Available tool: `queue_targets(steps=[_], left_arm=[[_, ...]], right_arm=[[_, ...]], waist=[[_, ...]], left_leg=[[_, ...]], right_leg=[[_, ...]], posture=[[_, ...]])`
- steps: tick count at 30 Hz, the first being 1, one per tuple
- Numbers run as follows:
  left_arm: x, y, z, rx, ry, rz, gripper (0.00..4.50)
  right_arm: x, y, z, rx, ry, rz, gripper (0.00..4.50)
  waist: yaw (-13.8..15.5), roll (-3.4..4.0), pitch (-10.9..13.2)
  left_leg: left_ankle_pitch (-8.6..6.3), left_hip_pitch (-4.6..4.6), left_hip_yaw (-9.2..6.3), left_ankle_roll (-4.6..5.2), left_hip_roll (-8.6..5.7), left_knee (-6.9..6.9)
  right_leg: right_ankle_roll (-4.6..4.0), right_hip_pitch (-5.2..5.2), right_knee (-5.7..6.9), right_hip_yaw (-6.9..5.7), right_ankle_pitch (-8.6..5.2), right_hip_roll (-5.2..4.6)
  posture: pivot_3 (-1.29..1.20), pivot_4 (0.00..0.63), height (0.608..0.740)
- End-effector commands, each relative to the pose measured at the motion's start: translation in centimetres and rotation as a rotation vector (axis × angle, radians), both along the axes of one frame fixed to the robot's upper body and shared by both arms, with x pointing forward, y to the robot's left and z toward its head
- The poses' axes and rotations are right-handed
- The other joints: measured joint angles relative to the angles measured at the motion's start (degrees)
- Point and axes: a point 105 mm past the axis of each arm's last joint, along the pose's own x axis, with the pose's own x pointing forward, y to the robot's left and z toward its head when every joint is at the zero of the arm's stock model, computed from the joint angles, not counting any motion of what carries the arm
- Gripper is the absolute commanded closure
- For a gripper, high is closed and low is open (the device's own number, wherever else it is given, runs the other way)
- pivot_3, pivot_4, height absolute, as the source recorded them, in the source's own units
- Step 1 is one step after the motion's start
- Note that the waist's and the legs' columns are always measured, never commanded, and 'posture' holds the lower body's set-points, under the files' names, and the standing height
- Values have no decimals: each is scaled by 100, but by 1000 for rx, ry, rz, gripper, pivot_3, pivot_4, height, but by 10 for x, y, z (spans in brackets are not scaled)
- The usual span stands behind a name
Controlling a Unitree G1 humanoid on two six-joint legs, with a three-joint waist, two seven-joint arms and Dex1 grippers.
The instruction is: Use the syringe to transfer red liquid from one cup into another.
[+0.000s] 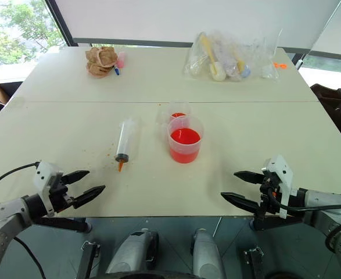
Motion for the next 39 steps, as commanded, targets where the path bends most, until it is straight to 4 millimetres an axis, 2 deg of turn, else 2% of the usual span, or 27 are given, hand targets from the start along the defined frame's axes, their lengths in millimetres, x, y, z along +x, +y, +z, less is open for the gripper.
queue_targets(steps=[1,16,22,24,27,31,35,39], left_arm=[[1,0,7,-1,-11,-7,56],[10,0,8,-21,-64,48,56],[7,-7,8,-39,-63,43,56],[12,-6,14,-32,-64,60,56],[24,-8,38,-96,-53,87,56],[50,-18,66,-9,47,57,56],[84,-26,84,110,188,114,56],[111,-32,94,100,332,197,56]], right_arm=[[1,4,5,6,-31,11,0],[8,5,1,11,-59,-20,0],[10,6,0,11,-58,-28,0],[10,5,0,2,-54,-29,0],[11,0,5,-20,-61,-29,0],[15,-4,31,-46,-115,12,0],[16,16,78,-68,-241,130,0],[16,36,109,-70,-348,198,0]], waist=[[-1,0,0],[-1,0,-1],[0,0,-2],[-1,0,-2],[22,0,-2],[7,-3,-3],[-26,1,-2],[-57,-15,7]], left_leg=[[0,0,0,0,0,0],[0,1,1,0,0,1],[0,1,0,0,-1,2],[0,1,0,0,-1,2],[1,1,-3,1,-1,5],[2,2,-13,3,-6,21],[3,10,-11,4,-11,28],[2,17,-11,4,-16,18]], right_leg=[[0,0,0,0,0,0],[0,3,0,-1,0,2],[0,4,0,-1,1,1],[0,4,0,-1,1,1],[0,6,2,-3,1,2],[5,15,12,-13,3,5],[20,22,22,-11,10,14],[43,24,35,-12,15,25]], posture=[[0,150,737],[0,150,737],[0,150,737],[0,150,737],[0,150,737],[0,150,737],[0,150,737],[0,150,737]])
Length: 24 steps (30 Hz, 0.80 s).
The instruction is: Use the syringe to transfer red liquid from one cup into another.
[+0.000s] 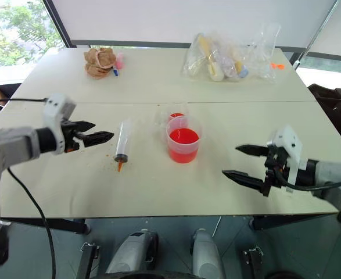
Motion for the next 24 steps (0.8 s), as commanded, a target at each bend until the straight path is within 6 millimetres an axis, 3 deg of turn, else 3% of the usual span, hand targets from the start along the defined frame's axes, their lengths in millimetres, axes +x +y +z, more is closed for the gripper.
queue_targets(steps=[1,7,13,17,21,24], left_arm=[[18,0,-1,2,142,85,56],[51,-19,-14,79,277,175,56],[58,-35,-43,181,360,162,56],[60,-38,-50,187,369,159,1328],[62,-45,-47,159,366,147,3029],[63,-47,-40,140,342,135,3114]], right_arm=[[-6,19,27,-5,-102,80,0],[-5,39,46,-35,-205,149,0],[-3,42,42,-10,-206,122,0],[-3,41,39,-6,-204,101,0],[-3,40,38,4,-199,92,0],[-2,39,36,12,-187,90,0]], waist=[[8,-15,9],[43,-16,9],[62,-15,9],[63,-14,8],[69,-13,7],[70,-14,8]], left_leg=[[0,-3,0,0,-2,2],[1,-7,-2,-3,-3,3],[2,-14,-3,-4,0,0],[2,-10,-6,-6,2,-1],[3,-10,-5,-6,1,1],[3,-11,-5,-6,-2,1]], right_leg=[[1,-10,19,-3,-1,1],[1,-23,32,-2,-1,-1],[0,-33,30,5,-1,-9],[0,-32,32,8,-1,-15],[0,-32,32,7,-1,-21],[0,-32,32,7,-1,-24]], posture=[[0,150,737],[0,150,737],[0,150,737],[0,150,737],[0,150,737],[0,150,737]])
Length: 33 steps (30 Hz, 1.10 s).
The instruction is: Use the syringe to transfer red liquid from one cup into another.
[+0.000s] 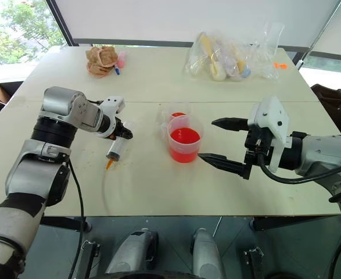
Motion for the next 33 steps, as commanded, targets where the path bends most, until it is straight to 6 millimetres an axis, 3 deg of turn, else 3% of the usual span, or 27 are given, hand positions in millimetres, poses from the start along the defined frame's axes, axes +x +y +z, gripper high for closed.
queue_targets(steps=[1,3,6,9,10,12,15,19,27,33], left_arm=[[3,-4,11,-24,-43,-18,3114],[6,-13,35,-96,-119,-69,3114],[10,-32,114,-335,-397,-192,3114],[-6,-45,197,-593,-708,-337,3114],[-13,-49,215,-638,-814,-381,3114],[-27,-60,230,-736,-903,-463,3114],[-36,-82,226,-806,-925,-553,3114],[-45,-105,215,-924,-912,-667,3114],[-36,-145,159,-815,-894,-793,3114],[-34,-157,135,-786,-937,-851,3114]], right_arm=[[-4,0,8,14,-44,8,0],[-2,-2,7,28,-32,-5,0],[4,-11,28,144,-86,-48,0],[13,-23,55,240,-190,-116,0],[18,-28,60,249,-216,-144,0],[31,-38,65,233,-280,-214,0],[52,-50,76,209,-394,-324,0],[67,-50,92,212,-497,-363,0],[71,-54,92,177,-556,-385,0],[73,-51,90,167,-559,-373,0]], waist=[[-2,-1,1],[-4,-5,3],[-5,-16,9],[-13,-14,11],[-17,-13,10],[-11,0,3],[-9,3,1],[-23,0,3],[-15,1,3],[-23,1,3]], left_leg=[[0,-1,0,0,-2,0],[0,-2,0,0,-2,1],[1,-11,-1,-1,-1,1],[3,-27,-1,-4,-1,6],[2,-28,1,-5,-1,5],[2,-23,5,-6,-2,-4],[2,-3,11,-7,-5,-9],[7,-5,24,-10,-8,3],[7,-7,26,-9,-14,-1],[6,-8,25,-7,-11,0]], right_leg=[[0,0,0,0,0,-2],[1,0,0,-1,0,-2],[1,-8,-1,-2,1,-2],[1,-24,-1,-3,2,-7],[1,-26,-2,-2,2,-8],[1,-24,-6,-1,3,-11],[2,-7,-5,-1,2,-9],[2,-4,0,0,2,-3],[2,-7,3,0,3,1],[2,-6,1,0,3,1]], posture=[[0,150,737],[0,150,737],[0,150,737],[0,150,737],[0,150,737],[0,150,737],[0,150,737],[0,150,737],[0,150,737],[0,150,737]])
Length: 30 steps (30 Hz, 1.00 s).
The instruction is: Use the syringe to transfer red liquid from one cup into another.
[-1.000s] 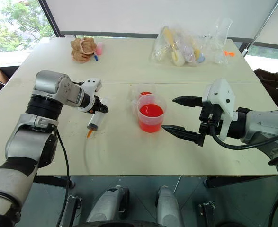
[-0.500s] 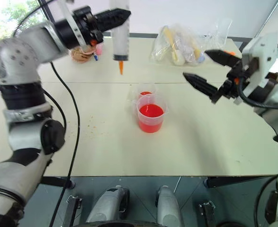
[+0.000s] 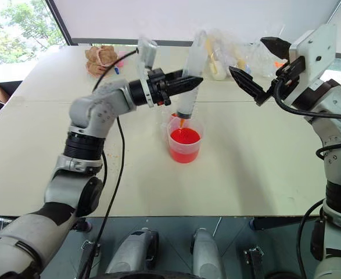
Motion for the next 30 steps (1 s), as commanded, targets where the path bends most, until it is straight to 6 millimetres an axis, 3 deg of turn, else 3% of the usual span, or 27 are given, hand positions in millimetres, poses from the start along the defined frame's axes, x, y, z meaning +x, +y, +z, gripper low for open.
queue_targets(steps=[1,15,26,28,30], left_arm=[[-6,-8,0,29,-119,-24,3114],[-19,-11,-26,73,-168,-82,3114],[-20,-14,-39,100,-184,-88,3114],[-23,-15,-37,82,-173,-105,3114],[-26,-15,-37,77,-176,-122,3114]], right_arm=[[-4,2,11,-19,-56,8,0],[2,35,4,-7,-36,122,0],[14,48,-19,-85,2,138,0],[16,47,-20,-83,1,131,543],[18,46,-22,-87,3,123,1361]], waist=[[-3,0,0],[-2,1,0],[6,1,0],[2,1,0],[1,1,0]], left_leg=[[0,0,0,0,2,-1],[0,2,-7,1,4,1],[0,1,-6,1,1,1],[0,1,-7,1,2,1],[0,1,-7,1,2,1]], right_leg=[[0,0,0,0,0,0],[0,0,2,0,0,1],[0,0,2,-1,0,1],[0,0,2,-1,0,1],[0,1,2,-1,0,1]], posture=[[0,150,737],[0,150,737],[0,150,737],[0,150,737],[0,150,737]])
